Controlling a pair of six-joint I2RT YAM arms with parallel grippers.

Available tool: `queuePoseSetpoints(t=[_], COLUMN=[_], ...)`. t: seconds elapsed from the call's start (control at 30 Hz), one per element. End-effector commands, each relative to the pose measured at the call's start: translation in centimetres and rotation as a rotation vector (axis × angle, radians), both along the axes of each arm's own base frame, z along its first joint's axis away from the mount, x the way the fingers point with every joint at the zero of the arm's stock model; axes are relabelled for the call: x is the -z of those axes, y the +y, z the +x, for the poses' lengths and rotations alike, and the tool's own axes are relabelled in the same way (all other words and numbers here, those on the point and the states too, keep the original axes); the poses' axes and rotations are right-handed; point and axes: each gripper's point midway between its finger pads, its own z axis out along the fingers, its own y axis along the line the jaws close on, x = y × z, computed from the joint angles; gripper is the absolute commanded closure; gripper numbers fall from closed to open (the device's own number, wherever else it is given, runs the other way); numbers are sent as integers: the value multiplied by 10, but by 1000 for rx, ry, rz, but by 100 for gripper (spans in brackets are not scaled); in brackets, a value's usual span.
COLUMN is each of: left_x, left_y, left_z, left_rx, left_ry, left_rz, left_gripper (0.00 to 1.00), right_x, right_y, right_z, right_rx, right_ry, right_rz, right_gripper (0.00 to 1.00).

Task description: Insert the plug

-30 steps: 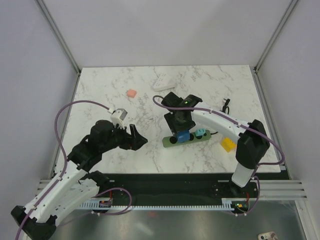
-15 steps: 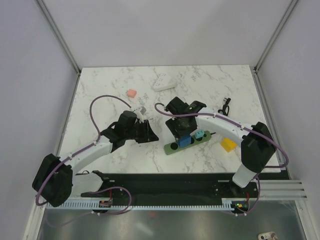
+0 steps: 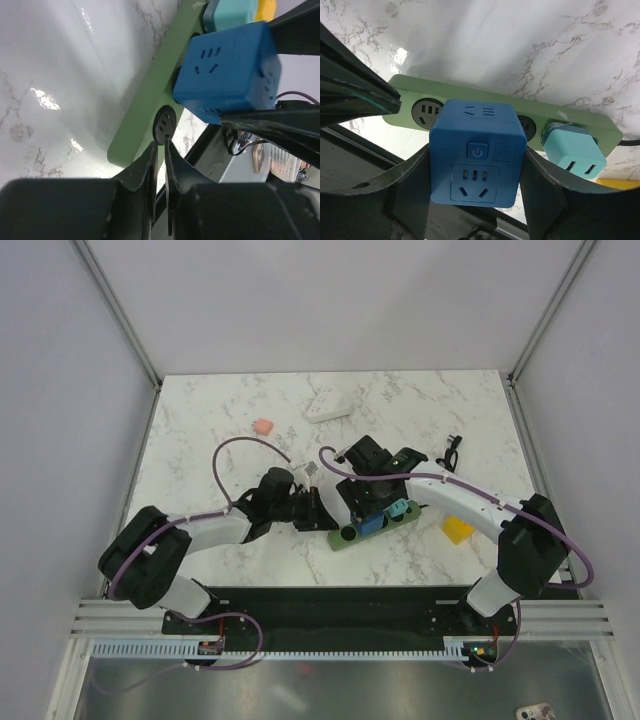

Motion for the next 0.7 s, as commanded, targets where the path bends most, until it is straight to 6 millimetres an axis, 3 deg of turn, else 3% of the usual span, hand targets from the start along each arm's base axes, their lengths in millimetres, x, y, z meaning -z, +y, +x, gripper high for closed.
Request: queuePoseSetpoints(t=[0.0, 0.13, 0.3, 0.37, 0.5, 0.67], left_x=[-8, 18, 54, 60, 57, 17], left_y=[-22, -27, -16, -14, -13, -14], left_z=[4, -8, -13, -14, -16, -10], left_rx=[45, 62, 18, 16, 11, -17], left_ry=[-27, 13, 54, 65, 60, 9], left_rz=[-68, -13, 81, 93, 84, 33], left_gripper=[84, 87, 87, 87, 87, 83], right_x=[-24, -32, -47, -50, -41, -46], right_y=[14, 14, 15, 15, -5, -5], right_z=[11, 14, 17, 16, 21, 25], right_rx=[-27, -6, 13, 25, 146, 274], right_ry=[-85, -108, -133, -138, -236, -304], right_rz=[93, 102, 131, 146, 148, 246], right_gripper=[100, 100, 100, 100, 100, 100])
